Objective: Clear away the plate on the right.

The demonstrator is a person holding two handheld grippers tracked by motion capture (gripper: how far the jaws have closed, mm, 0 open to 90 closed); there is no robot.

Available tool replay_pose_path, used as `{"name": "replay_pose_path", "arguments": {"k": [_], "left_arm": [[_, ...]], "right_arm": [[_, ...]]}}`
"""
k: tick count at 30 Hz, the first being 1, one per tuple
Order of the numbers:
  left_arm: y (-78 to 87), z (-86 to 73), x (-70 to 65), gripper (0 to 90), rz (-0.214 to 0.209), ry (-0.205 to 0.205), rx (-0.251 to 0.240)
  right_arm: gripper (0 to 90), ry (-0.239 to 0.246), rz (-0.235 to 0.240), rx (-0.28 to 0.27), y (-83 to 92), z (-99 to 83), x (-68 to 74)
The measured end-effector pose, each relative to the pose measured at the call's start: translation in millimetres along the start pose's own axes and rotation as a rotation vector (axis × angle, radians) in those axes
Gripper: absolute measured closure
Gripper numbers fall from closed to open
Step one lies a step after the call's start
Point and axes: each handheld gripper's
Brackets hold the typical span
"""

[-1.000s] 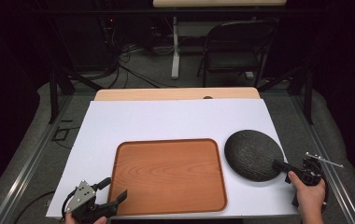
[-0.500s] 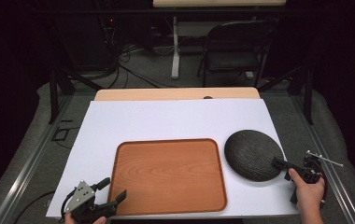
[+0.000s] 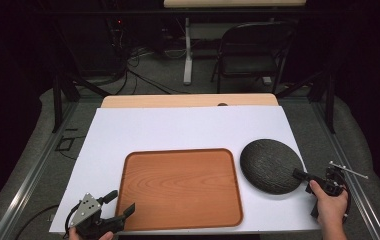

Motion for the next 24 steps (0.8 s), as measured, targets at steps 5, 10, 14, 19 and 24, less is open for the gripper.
{"name": "replay_pose_path", "arguments": {"k": [5,10,14,19,24], "left_arm": [[-0.3,-0.2,0.6,22.9,-0.001,0.006,-0.003],[-0.1,-0.3,1.1,22.9,-0.002,0.008,-0.003],[0.3,-0.1,1.1,22.9,-0.002,0.01,-0.002],[1.3,0.1,0.6,22.9,-0.007,0.003,-0.002],[1.0,0.0,0.8,22.9,-0.006,0.004,-0.001]], "right_arm": [[71.8,-0.049,0.017,0.004,0.4,1.4,-1.7],[72.2,-0.059,0.014,0.012,0.6,2.9,-0.9],[73.7,-0.074,0.021,0.018,2.1,4.7,0.7],[76.5,-0.108,0.026,0.047,5.8,9.5,2.9],[77.7,-0.136,0.036,0.063,6.2,12.8,2.7]]}}
Point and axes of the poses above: each handheld gripper's, and its own axes: y roughly backward along the jaws, z roughly out of its top, x roughly to its left, and after that the axes turned 1 degree about -z, right-handed
